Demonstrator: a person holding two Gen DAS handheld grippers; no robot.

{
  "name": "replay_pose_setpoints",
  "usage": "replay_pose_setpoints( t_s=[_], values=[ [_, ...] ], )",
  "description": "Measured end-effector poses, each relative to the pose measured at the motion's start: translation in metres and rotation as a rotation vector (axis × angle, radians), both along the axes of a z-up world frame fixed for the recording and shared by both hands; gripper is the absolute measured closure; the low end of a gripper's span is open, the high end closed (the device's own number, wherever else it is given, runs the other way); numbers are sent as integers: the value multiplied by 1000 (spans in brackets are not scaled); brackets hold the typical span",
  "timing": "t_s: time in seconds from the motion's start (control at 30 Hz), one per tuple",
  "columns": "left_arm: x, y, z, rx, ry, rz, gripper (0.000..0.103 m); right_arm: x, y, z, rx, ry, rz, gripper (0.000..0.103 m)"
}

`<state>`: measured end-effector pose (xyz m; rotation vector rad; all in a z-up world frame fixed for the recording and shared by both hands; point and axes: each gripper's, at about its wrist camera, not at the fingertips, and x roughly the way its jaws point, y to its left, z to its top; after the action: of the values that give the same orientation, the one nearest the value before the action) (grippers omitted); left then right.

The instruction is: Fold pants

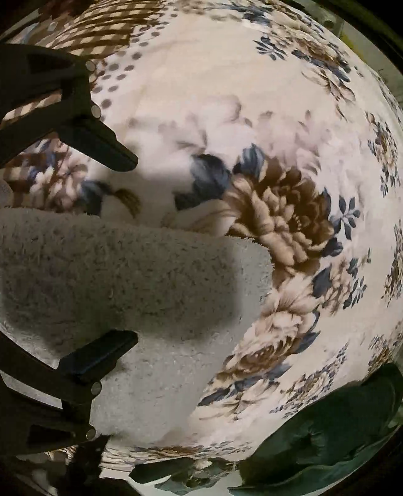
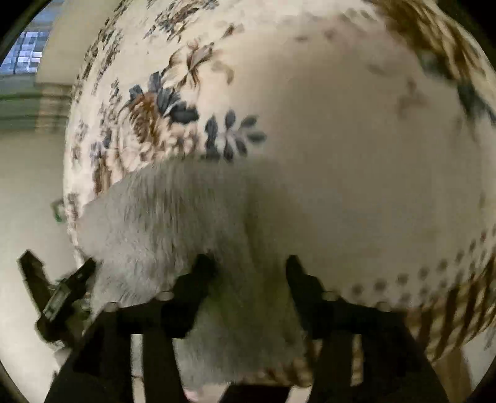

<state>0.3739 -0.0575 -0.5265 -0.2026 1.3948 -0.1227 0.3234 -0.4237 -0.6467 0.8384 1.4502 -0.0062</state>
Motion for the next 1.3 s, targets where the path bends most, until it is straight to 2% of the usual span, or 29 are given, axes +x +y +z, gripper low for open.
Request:
replay_pose_setpoints(
  t_s=[0.03,0.1,0.2,0.23,0.27,0.3,0.4,0.47,0.53,0.6,0.63,0.67,0.7,0.77,0.83,0.9,1.0,1.07,1.13,1.2,1.3],
  values=[
    [-1,2,3,-3,-2,5,0,-11,-4,1,39,-5,-45,34],
    [-4,5,9,-6,-7,2,0,-38,-9,-9,147,30,-143,21],
    [-9,7,12,-3,-6,-6,0,-68,-6,-43,280,121,-201,22],
    [-11,8,13,1,-5,-11,0,-75,2,-49,307,117,-207,29],
    [-13,8,13,7,-4,-19,0,-81,9,-50,341,93,-221,71],
    [-15,9,12,12,-3,-23,0,-86,13,-47,348,86,-238,93],
    [-19,14,12,22,-2,-24,0,-100,17,-14,301,19,-269,95],
    [-19,17,9,30,-1,-33,0,-109,16,-1,246,16,-248,95],
    [-20,18,6,24,9,-37,0,-113,13,-11,219,88,-208,95],
    [-20,15,5,25,21,-44,0,-111,15,-30,233,187,-141,93],
    [-20,14,6,30,22,-48,0,-107,14,-29,204,217,-106,90],
    [-20,12,10,29,19,-52,0,-103,12,-22,169,221,-74,77],
    [-20,11,14,30,16,-54,0,-96,12,-12,124,206,-45,63],
    [-16,8,29,8,-8,-55,0,-81,6,22,23,95,-45,59],
    [-9,3,40,-9,-40,-56,0,-67,-4,49,-42,-9,-90,50],
    [7,-8,46,-30,-67,-68,0,-51,-9,54,-22,-97,-120,43],
    [32,-26,37,-33,-67,-88,0,-1,5,34,18,-134,-64,42],
    [52,-37,20,-19,-44,-94,0,26,9,17,20,-131,-13,42],
    [64,-41,1,17,-15,-95,0,46,18,2,-69,-83,38,42],
    [75,-34,-23,19,39,-74,0,54,10,-17,-176,-19,31,43],
    [80,-12,-53,-47,115,-9,0,58,1,-43,-103,20,10,42]
  ],
)
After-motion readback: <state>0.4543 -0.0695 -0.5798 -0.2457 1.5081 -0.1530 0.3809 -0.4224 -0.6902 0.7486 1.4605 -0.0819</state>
